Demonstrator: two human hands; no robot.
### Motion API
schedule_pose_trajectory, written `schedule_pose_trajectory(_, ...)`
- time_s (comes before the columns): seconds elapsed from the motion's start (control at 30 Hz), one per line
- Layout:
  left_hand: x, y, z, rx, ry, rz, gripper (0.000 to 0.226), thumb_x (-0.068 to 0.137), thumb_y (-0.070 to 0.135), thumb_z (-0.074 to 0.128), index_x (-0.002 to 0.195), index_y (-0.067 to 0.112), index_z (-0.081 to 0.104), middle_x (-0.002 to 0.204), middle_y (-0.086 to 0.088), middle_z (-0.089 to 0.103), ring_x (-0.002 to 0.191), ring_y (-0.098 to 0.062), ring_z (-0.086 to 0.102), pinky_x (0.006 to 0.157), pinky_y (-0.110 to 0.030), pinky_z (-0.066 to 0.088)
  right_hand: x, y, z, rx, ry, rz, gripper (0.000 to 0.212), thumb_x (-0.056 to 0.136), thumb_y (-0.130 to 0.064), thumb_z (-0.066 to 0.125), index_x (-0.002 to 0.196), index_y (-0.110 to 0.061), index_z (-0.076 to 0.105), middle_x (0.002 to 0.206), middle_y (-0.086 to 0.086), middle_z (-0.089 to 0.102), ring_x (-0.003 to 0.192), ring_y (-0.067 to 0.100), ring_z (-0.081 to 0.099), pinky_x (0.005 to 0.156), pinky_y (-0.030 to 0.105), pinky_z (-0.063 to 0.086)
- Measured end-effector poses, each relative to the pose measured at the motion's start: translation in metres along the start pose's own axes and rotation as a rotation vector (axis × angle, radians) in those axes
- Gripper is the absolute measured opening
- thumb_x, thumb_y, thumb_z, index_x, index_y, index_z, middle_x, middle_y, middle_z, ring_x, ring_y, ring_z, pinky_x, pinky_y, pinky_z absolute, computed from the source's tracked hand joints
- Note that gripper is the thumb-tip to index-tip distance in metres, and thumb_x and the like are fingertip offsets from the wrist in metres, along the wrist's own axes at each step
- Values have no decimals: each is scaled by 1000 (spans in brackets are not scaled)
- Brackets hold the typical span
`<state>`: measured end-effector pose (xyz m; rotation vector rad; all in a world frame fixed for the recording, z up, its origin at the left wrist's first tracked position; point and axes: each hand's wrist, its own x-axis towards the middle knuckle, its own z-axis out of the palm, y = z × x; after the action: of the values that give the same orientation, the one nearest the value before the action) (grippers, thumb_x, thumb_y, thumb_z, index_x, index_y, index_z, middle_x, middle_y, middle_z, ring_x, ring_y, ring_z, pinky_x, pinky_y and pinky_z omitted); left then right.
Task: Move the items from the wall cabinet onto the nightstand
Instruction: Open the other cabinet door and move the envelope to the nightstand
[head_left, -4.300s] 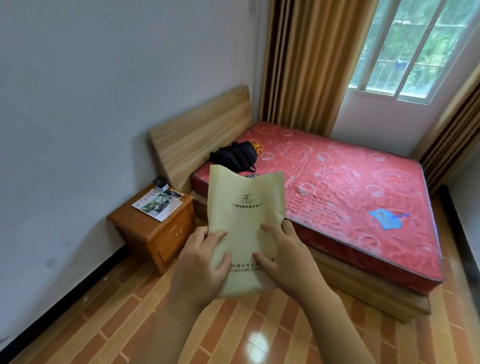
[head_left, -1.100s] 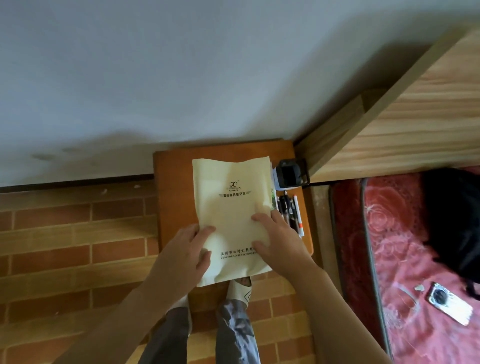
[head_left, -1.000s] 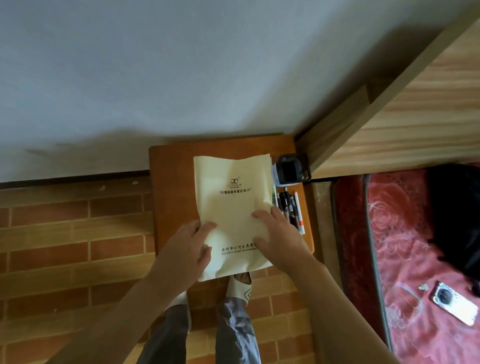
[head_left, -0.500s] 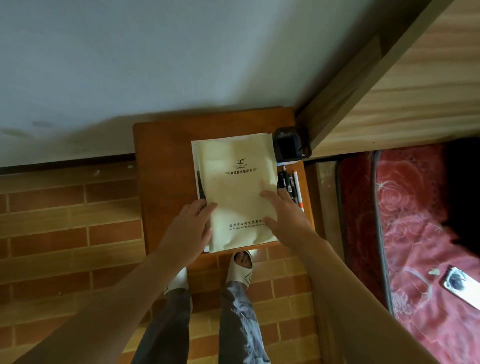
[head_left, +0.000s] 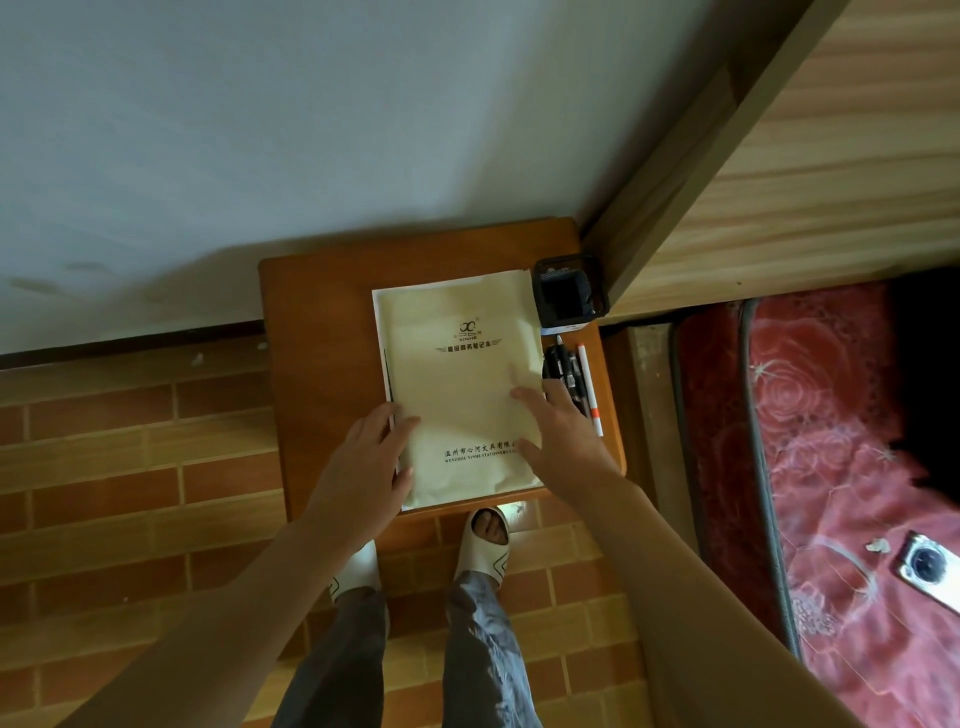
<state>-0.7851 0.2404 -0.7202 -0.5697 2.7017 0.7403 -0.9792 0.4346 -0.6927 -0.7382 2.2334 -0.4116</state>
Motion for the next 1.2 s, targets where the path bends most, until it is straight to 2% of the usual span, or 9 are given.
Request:
schedule_pose_trajectory(0.17, 2, 9, -6, 72, 19, 73, 62, 87, 21, 74, 144, 18, 51, 156, -10, 41, 140, -31, 44, 105, -44, 51, -12, 5, 5, -115, 106, -51, 61, 91, -20, 76, 145, -25, 47, 158, 2, 24, 143, 26, 38, 106, 44, 52)
schedule_pose_trajectory(0.27, 4, 12, -6, 91, 14, 104, 59, 88, 21, 72, 144, 19, 52, 158, -9, 40, 142, -31, 42, 107, -46, 50, -15, 5, 6, -219, 143, -69, 63, 92, -27, 76, 146, -24, 46, 161, 3, 24, 148, 28, 32, 116, 44, 40)
schedule_pose_trajectory(0.33, 4, 10, -3, 104, -14, 105, 59, 90, 24, 71, 145, 20, 50, 160, -8, 37, 145, -31, 39, 109, -46, 49, -16, 3, 5, -247, 131, -97, 63, 92, -27, 75, 148, -23, 47, 163, 3, 26, 150, 27, 29, 120, 44, 34)
schedule_pose_trajectory(0.5, 4, 6, -2, 160, -86, 91, 63, 92, 29, 69, 149, 24, 44, 167, -6, 26, 152, -29, 29, 113, -46, 46, -12, 5, 4, -264, 64, -134, 62, 93, -27, 74, 149, -18, 46, 162, 0, 30, 151, 23, 29, 122, 47, 34)
schedule_pose_trajectory(0.67, 5, 10, -7, 176, -98, 80, 61, 91, 31, 70, 147, 25, 46, 165, -6, 30, 151, -29, 32, 111, -46, 48, -9, 5, 1, -256, 26, -141, 66, 94, -31, 72, 151, -20, 42, 163, -3, 29, 152, 20, 27, 123, 45, 32)
schedule_pose_trajectory(0.93, -8, 24, -34, 113, -16, -3, 54, 92, 30, 69, 143, 22, 52, 157, -6, 41, 146, -29, 39, 108, -47, 50, -22, -11, -14, -250, -9, -91, 65, 97, -39, 67, 154, -25, 38, 165, -4, 24, 153, 20, 22, 124, 44, 26)
schedule_pose_trajectory(1.1, -39, 41, -74, 55, 41, -148, 55, 97, 33, 64, 148, 26, 47, 160, -3, 38, 149, -27, 35, 116, -47, 37, -40, -49, -35, -197, 5, -70, 66, 98, -43, 65, 156, -29, 36, 167, -5, 23, 154, 22, 21, 124, 49, 24)
schedule_pose_trajectory(1.2, -64, 52, -110, 39, 56, -210, 55, 100, 36, 58, 152, 26, 43, 164, -2, 33, 151, -26, 31, 118, -51, 38, -57, -82, -50, -184, 22, -83, 66, 99, -44, 64, 157, -30, 35, 168, -5, 22, 156, 21, 19, 125, 51, 21)
